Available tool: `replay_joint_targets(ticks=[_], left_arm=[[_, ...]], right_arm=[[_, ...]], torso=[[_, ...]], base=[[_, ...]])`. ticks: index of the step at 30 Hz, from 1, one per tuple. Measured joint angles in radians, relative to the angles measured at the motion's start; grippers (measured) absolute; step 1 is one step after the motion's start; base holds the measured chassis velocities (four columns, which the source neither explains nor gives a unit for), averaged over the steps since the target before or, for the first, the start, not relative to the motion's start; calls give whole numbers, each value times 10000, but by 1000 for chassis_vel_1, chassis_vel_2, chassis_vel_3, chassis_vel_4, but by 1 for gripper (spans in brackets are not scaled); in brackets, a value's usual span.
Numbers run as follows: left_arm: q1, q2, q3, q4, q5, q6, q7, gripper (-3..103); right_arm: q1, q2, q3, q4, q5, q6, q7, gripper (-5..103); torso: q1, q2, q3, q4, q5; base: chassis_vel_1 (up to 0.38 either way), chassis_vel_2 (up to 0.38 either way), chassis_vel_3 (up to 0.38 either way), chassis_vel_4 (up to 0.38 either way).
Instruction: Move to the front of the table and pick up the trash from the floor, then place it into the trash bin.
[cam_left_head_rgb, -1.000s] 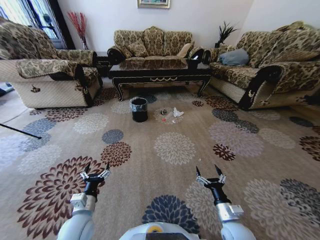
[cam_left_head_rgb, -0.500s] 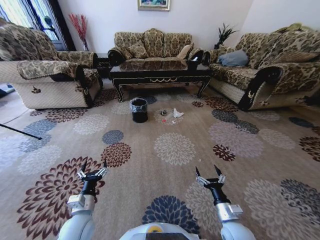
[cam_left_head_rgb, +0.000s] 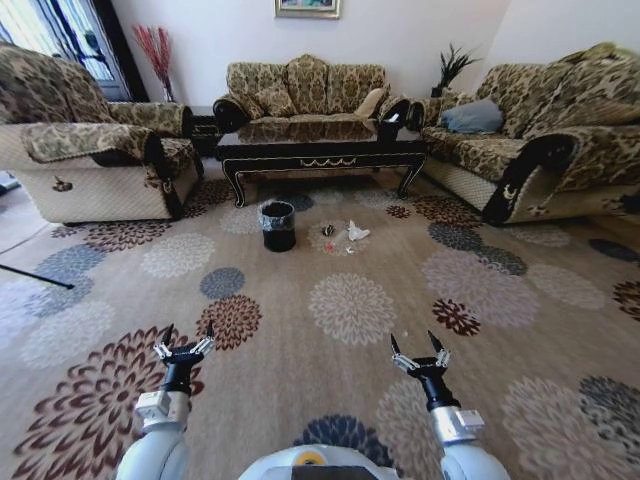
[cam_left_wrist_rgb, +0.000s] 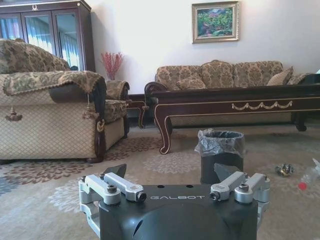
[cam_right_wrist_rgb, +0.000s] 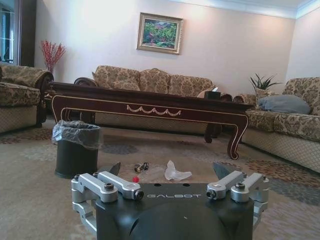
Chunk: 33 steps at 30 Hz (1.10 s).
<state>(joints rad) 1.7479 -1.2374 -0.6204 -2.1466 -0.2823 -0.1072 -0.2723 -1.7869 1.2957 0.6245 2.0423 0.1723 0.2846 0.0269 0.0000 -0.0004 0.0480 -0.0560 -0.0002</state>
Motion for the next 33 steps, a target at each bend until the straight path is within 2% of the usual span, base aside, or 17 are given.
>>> replay_joint_targets(ticks=[4,11,15,17,21,22,33], left_arm=[[49,-6,-64,14,-244,-33,-1,100],[-10,-4,-80,56,-271,-42,-14,100],[-48,-16,-48,65,-258,-42,-25,100],[-54,-18,-46,66,-255,-42,-29,100],[-58,-23,-46,67,-290,-42,-46,100],[-61,-26,-54,66,-324,-42,-53,100],[-13,-114,-97,75,-330,-56,-60,100]], right_arm=[[6,5,-21,1,0,3,-1,100],[0,-13,-7,0,4,5,-2,100],[-18,12,-8,4,-2,7,-2,100],[-22,16,-10,7,-3,10,-4,100],[-37,29,-9,41,0,15,-6,100],[-46,40,-9,46,0,15,-9,100],[-93,102,-30,55,-110,17,-5,100]], torso=[[0,-1,7,4,3],[1,-2,14,2,5],[-1,0,13,-5,-6],[0,-1,17,4,7],[0,-1,17,3,-4],[0,-1,19,2,5],[1,-2,24,1,-2]], base=[[-273,321,293,-325],[-308,328,324,-331],[-328,297,324,-325],[-294,299,324,-286],[-288,294,318,-283],[-296,269,287,-289],[-279,289,272,-298]])
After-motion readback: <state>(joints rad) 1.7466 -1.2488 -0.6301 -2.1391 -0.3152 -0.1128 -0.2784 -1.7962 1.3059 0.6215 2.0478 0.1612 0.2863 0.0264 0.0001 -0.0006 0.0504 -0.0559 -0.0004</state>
